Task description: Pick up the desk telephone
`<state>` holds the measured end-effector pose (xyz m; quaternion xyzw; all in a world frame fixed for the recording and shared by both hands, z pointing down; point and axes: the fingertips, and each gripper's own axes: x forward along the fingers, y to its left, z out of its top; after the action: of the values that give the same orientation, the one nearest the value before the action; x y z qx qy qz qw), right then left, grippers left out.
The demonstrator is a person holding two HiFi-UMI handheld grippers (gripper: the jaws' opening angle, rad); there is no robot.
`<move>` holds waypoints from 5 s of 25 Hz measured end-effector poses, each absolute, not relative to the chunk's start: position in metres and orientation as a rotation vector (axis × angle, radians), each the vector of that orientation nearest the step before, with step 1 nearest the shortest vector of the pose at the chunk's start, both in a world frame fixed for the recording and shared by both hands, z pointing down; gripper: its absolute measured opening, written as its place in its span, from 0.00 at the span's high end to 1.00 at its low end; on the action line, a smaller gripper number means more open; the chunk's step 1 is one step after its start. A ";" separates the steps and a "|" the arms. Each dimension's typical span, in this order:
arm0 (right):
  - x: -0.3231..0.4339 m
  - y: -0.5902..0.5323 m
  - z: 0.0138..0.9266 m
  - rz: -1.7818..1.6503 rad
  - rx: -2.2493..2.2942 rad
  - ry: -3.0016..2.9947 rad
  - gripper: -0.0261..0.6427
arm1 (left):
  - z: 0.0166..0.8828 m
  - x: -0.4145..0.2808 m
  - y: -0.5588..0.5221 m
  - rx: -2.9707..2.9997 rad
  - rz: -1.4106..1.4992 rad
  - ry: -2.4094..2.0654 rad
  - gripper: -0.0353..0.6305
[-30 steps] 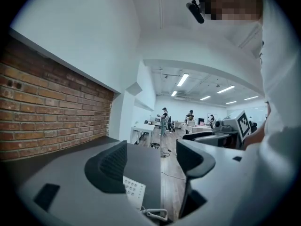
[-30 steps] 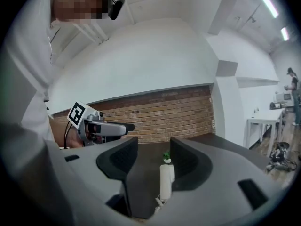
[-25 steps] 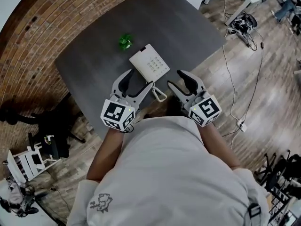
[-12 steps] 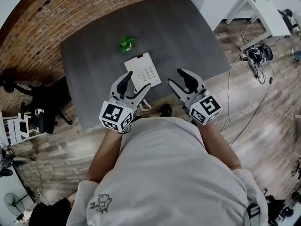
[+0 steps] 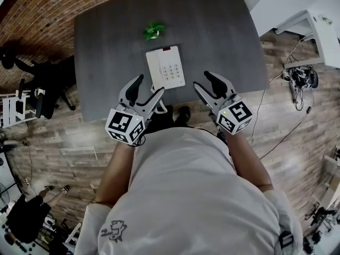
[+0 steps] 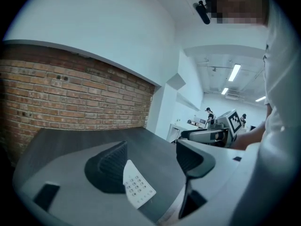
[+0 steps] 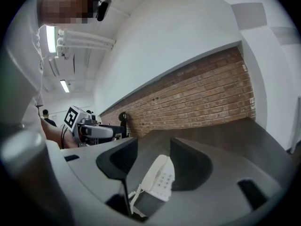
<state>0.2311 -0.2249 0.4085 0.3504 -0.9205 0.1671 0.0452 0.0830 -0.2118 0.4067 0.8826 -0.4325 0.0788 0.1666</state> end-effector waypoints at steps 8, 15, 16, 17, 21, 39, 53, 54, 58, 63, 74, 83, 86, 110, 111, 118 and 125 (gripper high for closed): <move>0.212 -0.249 0.458 0.571 0.915 -2.747 0.68 | 0.460 0.070 -0.227 2.426 0.301 -1.234 0.44; 0.197 -0.262 0.527 0.702 0.761 -2.629 0.68 | 0.506 0.064 -0.241 2.338 0.342 -1.167 0.44; 0.196 -0.265 0.535 0.714 0.752 -2.614 0.68 | 0.512 0.064 -0.243 2.330 0.354 -1.156 0.44; 0.195 -0.267 0.544 0.727 0.742 -2.597 0.68 | 0.518 0.063 -0.246 2.320 0.363 -1.148 0.44; 0.192 -0.276 0.583 0.788 0.699 -2.520 0.68 | 0.540 0.060 -0.259 2.279 0.390 -1.115 0.44; 0.190 -0.302 0.671 0.946 0.634 -2.338 0.73 | 0.663 0.041 -0.276 2.015 0.428 -0.947 0.44; 0.178 -0.300 0.694 1.103 0.456 -2.313 0.80 | 0.688 0.049 -0.280 1.915 0.169 -0.715 0.36; 0.177 -0.300 0.694 1.111 0.441 -2.318 0.81 | 0.689 0.049 -0.280 1.910 0.153 -0.703 0.36; 0.177 -0.300 0.694 1.132 0.408 -2.325 0.81 | 0.688 0.054 -0.280 1.923 0.157 -0.661 0.37; 0.176 -0.299 0.694 1.165 0.395 -2.342 0.81 | 0.687 0.056 -0.279 1.924 0.171 -0.624 0.40; 0.176 -0.299 0.692 1.180 0.431 -2.357 0.83 | 0.686 0.057 -0.279 1.917 0.189 -0.614 0.41; 0.176 -0.300 0.691 1.191 0.489 -2.343 0.83 | 0.685 0.056 -0.280 1.910 0.211 -0.628 0.44; 0.175 -0.298 0.683 1.211 0.507 -2.357 0.83 | 0.677 0.056 -0.278 1.914 0.198 -0.632 0.44; 0.198 -0.281 0.573 1.091 0.619 -2.545 0.85 | 0.573 0.074 -0.265 2.054 0.112 -0.656 0.45; 0.198 -0.281 0.568 1.082 0.623 -2.553 0.85 | 0.567 0.075 -0.264 2.065 0.115 -0.659 0.45; 0.207 -0.270 0.533 1.016 0.640 -2.608 0.85 | 0.532 0.082 -0.252 2.110 0.106 -0.680 0.45; 0.208 -0.258 0.520 1.012 0.647 -2.638 0.85 | 0.517 0.083 -0.240 2.133 0.135 -0.701 0.45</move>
<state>0.2077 -0.2579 0.5205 0.2216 -0.9034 0.3467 0.1210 0.0830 -0.2405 0.5169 0.8554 -0.2811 0.0542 0.4315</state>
